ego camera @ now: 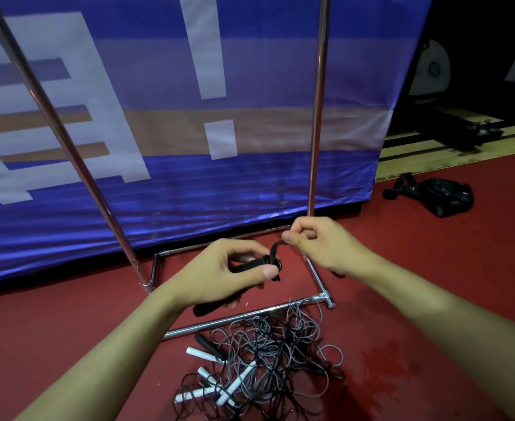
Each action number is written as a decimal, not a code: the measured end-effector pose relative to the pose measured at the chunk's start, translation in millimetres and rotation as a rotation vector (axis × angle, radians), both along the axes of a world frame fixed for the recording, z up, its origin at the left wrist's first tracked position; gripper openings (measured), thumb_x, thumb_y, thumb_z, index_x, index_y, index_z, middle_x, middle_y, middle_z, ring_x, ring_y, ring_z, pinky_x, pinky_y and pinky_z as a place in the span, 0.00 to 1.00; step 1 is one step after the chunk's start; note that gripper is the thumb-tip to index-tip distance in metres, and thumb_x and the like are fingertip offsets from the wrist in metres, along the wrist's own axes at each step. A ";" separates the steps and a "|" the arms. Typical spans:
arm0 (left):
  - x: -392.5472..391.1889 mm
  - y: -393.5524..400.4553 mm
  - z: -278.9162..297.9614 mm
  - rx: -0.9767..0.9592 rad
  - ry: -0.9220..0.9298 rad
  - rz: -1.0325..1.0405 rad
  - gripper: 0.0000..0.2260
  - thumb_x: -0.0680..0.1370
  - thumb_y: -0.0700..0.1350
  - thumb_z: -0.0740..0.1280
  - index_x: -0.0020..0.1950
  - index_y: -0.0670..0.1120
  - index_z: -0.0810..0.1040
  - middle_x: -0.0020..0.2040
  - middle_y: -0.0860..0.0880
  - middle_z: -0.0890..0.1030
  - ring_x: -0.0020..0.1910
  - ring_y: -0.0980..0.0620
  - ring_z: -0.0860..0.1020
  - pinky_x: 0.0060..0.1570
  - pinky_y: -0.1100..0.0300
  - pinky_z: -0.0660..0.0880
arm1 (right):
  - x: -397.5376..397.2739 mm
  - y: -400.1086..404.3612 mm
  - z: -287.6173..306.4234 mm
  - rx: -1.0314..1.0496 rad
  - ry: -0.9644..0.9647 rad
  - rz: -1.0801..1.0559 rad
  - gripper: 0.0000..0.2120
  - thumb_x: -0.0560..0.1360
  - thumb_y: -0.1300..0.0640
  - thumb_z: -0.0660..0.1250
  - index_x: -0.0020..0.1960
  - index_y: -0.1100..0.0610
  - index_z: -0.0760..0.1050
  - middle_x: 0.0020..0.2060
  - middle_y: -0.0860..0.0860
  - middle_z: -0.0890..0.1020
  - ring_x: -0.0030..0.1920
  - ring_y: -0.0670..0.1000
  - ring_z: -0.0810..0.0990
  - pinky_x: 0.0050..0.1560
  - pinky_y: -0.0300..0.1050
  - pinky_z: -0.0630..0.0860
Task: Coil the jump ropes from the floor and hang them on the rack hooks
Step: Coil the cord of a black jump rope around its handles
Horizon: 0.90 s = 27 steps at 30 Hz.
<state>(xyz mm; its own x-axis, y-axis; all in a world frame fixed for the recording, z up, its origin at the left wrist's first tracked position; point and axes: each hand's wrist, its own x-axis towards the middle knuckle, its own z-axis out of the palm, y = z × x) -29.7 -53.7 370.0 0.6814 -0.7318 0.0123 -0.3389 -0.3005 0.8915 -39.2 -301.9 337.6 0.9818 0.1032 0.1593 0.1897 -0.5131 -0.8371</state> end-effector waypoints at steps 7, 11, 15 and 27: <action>10.8 -2.4 -16.5 0.042 -0.019 0.096 0.05 0.78 0.54 0.74 0.52 0.56 0.83 0.43 0.44 0.85 0.26 0.48 0.78 0.27 0.59 0.75 | -11.4 0.0 46.4 0.423 0.018 0.043 0.09 0.78 0.51 0.69 0.50 0.57 0.77 0.30 0.50 0.75 0.26 0.46 0.68 0.29 0.37 0.66; 30.5 7.0 -25.3 -0.053 0.042 0.399 0.13 0.77 0.59 0.70 0.50 0.49 0.82 0.39 0.45 0.83 0.25 0.47 0.78 0.28 0.56 0.76 | -28.4 0.4 68.6 0.213 0.015 0.188 0.09 0.80 0.51 0.66 0.50 0.56 0.80 0.32 0.49 0.78 0.26 0.46 0.69 0.28 0.36 0.66; 41.9 8.8 -27.6 -0.084 0.087 0.570 0.18 0.79 0.59 0.70 0.49 0.44 0.81 0.42 0.38 0.83 0.25 0.47 0.78 0.25 0.57 0.76 | -40.2 14.4 74.2 -0.229 0.160 0.323 0.10 0.83 0.52 0.66 0.62 0.52 0.78 0.37 0.46 0.86 0.43 0.39 0.82 0.53 0.37 0.76; 29.0 8.5 -27.0 0.247 -0.144 0.209 0.21 0.69 0.61 0.77 0.59 0.57 0.79 0.44 0.49 0.85 0.28 0.49 0.83 0.27 0.56 0.80 | -48.2 32.7 89.6 -0.193 0.085 0.338 0.08 0.83 0.56 0.65 0.57 0.49 0.81 0.40 0.47 0.86 0.36 0.41 0.81 0.40 0.41 0.74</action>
